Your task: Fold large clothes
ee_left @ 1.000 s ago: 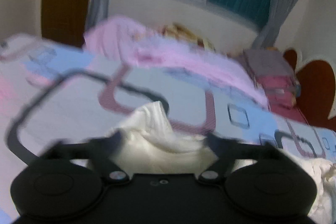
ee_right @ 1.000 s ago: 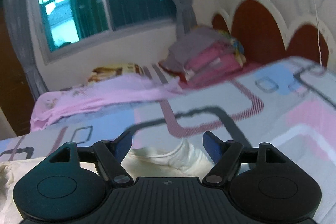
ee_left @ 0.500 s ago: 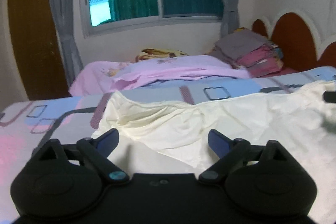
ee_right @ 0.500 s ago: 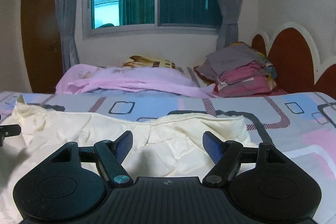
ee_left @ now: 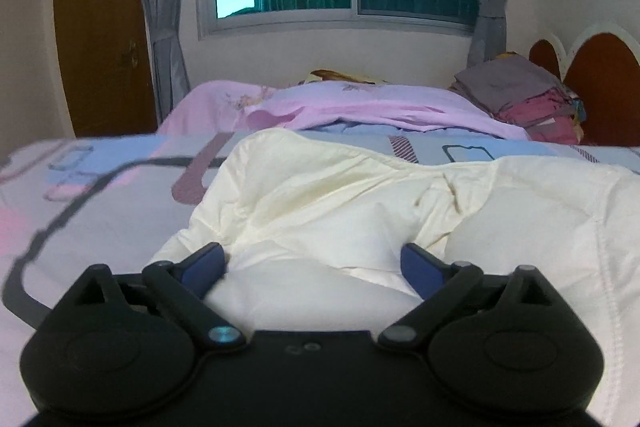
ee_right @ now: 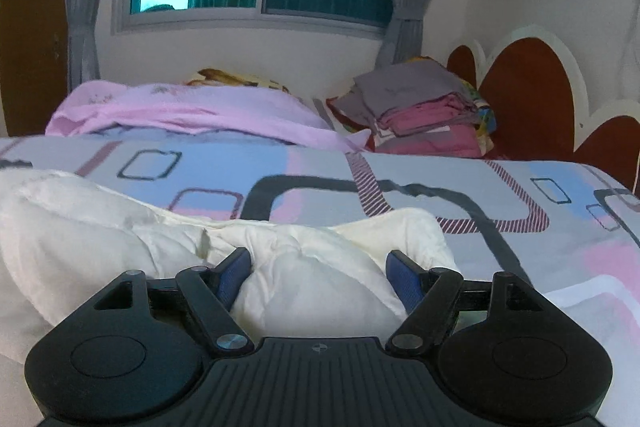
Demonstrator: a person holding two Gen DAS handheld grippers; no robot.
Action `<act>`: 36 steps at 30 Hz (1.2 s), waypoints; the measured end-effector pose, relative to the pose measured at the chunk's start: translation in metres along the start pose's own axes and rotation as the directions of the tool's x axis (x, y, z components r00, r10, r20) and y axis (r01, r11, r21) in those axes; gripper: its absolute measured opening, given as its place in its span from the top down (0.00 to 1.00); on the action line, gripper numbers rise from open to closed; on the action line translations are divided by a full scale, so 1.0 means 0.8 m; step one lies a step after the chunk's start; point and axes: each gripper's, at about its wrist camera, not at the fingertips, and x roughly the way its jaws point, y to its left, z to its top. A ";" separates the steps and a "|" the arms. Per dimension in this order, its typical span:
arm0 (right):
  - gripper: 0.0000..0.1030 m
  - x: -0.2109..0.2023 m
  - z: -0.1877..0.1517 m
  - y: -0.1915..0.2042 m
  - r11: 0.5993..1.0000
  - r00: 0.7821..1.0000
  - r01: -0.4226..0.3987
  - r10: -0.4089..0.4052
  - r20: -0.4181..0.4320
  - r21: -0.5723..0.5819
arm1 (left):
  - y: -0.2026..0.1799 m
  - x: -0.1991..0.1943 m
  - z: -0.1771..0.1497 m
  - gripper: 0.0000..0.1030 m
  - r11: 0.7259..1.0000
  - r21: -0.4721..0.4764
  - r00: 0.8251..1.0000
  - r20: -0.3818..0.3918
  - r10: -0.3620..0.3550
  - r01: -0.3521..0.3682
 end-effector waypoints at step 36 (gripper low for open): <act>0.24 -0.027 -0.005 0.075 0.993 0.993 -0.110 0.112 -0.031 0.042 | -0.083 -0.032 -0.016 0.02 0.999 0.038 0.997 -0.069 -0.028 0.031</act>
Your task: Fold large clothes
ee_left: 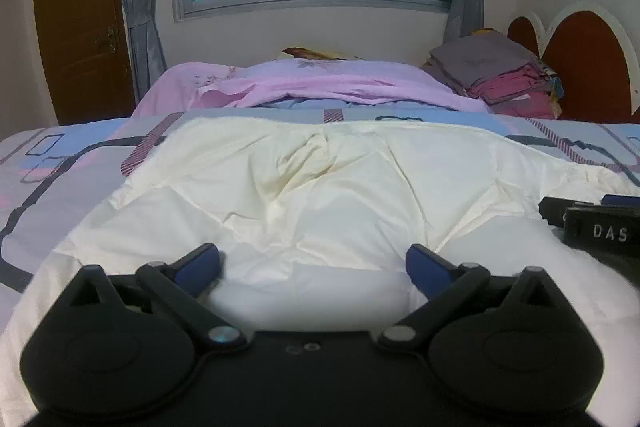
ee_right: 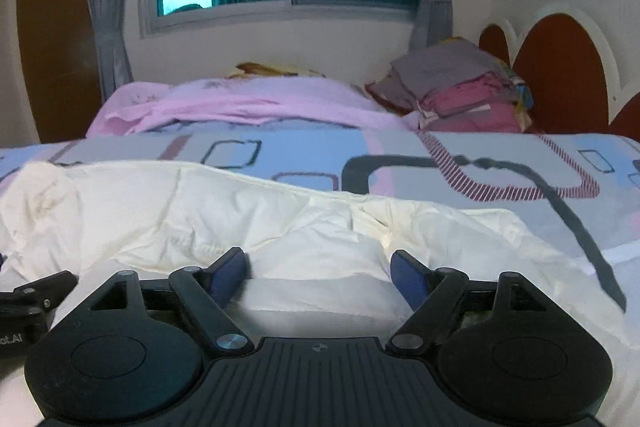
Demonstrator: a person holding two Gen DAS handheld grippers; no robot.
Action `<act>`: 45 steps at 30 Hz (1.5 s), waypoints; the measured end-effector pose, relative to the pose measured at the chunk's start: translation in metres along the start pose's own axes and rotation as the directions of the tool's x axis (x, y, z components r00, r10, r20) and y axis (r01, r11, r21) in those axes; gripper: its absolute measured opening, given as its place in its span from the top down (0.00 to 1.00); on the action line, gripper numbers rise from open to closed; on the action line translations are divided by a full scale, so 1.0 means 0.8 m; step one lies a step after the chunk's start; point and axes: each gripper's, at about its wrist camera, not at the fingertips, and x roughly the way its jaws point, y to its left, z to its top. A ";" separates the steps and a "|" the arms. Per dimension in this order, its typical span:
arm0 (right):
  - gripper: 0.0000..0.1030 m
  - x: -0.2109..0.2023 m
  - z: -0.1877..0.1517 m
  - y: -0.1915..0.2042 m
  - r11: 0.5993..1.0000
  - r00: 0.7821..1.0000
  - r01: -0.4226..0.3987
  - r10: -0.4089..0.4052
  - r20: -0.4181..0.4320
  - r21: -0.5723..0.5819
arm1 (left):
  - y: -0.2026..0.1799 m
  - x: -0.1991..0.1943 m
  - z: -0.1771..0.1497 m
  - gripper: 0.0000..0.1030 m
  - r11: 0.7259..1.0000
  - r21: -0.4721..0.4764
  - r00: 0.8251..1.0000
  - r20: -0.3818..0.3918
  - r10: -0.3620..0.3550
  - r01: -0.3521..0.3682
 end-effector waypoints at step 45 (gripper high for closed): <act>0.13 -0.069 -0.036 -0.102 0.995 0.994 0.100 -0.100 -0.053 0.006 | 0.065 -0.022 -0.007 0.02 0.991 -0.035 0.985 -0.120 0.123 -0.128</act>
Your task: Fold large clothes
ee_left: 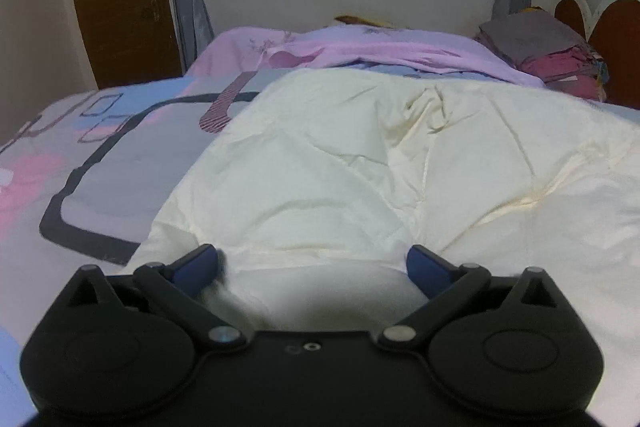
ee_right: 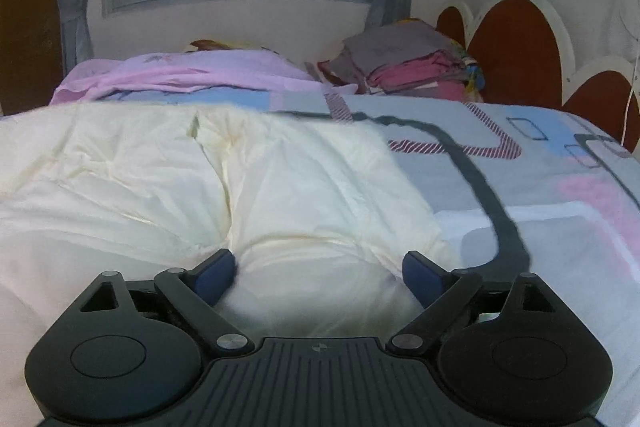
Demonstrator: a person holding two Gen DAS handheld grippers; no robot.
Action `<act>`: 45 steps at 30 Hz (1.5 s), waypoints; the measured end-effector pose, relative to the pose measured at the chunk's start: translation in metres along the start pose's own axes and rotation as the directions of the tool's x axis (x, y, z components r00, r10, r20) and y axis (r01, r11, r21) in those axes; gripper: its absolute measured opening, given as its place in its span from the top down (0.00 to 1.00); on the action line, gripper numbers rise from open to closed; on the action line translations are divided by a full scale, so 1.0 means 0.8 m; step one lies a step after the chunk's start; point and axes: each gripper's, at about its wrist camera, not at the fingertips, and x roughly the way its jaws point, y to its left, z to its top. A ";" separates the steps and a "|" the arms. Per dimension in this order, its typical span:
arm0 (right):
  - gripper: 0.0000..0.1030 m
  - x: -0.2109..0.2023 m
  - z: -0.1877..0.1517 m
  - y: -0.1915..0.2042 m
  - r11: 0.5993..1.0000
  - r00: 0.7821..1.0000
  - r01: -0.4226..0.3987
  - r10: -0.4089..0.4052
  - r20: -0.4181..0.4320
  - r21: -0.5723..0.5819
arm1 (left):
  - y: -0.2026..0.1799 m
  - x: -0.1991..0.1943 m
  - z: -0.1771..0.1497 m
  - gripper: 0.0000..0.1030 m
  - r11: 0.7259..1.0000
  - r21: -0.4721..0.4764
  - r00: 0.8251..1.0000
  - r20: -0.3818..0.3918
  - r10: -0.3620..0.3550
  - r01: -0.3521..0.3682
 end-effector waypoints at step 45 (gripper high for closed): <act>0.12 -0.184 -0.121 -0.067 0.941 0.968 -0.100 0.168 -0.189 0.322 | 0.131 -0.115 -0.120 0.04 0.850 -0.476 0.926 -0.164 -0.339 0.227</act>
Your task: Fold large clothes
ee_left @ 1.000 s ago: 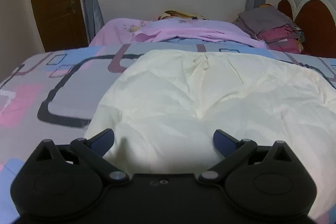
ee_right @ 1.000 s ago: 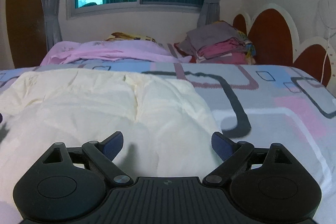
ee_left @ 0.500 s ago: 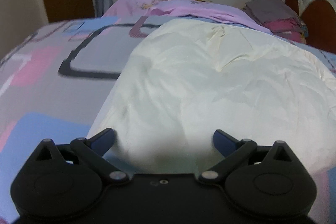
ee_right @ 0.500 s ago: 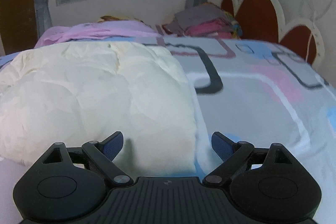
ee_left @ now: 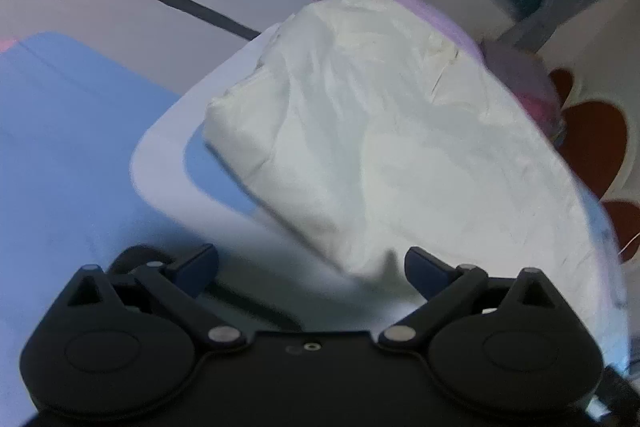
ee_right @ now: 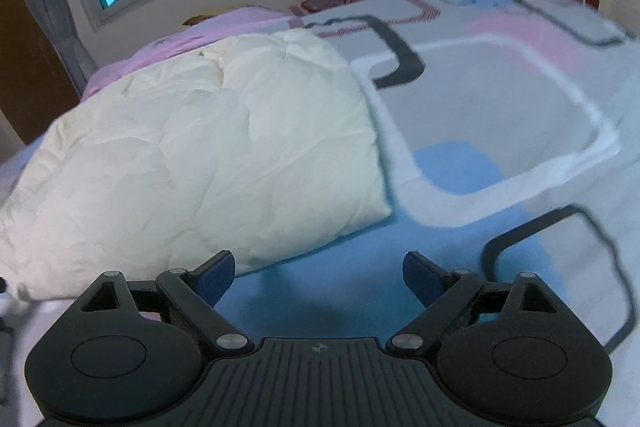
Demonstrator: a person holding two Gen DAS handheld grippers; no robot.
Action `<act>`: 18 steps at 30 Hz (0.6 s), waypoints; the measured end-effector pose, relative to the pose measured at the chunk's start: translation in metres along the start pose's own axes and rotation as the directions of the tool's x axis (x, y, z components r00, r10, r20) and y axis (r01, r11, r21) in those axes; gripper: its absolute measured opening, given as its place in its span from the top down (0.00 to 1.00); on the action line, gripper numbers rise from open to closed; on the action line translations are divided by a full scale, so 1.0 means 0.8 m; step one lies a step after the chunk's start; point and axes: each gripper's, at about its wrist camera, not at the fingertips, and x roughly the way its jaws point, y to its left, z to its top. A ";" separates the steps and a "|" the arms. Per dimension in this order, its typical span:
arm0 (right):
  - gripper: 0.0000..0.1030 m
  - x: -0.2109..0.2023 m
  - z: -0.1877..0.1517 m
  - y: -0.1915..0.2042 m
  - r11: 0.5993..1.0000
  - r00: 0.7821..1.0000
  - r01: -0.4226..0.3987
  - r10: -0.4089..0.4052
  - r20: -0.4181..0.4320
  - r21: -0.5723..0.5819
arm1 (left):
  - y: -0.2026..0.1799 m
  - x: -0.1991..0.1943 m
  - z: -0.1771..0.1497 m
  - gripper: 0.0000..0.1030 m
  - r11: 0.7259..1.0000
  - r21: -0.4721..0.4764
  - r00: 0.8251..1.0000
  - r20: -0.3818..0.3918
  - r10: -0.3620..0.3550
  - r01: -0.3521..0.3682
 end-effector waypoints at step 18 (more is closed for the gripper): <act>0.30 0.048 0.042 -0.009 0.976 0.995 -0.084 0.070 0.076 0.200 | 0.011 0.034 0.036 0.43 0.987 -0.148 0.992 0.115 -0.043 0.060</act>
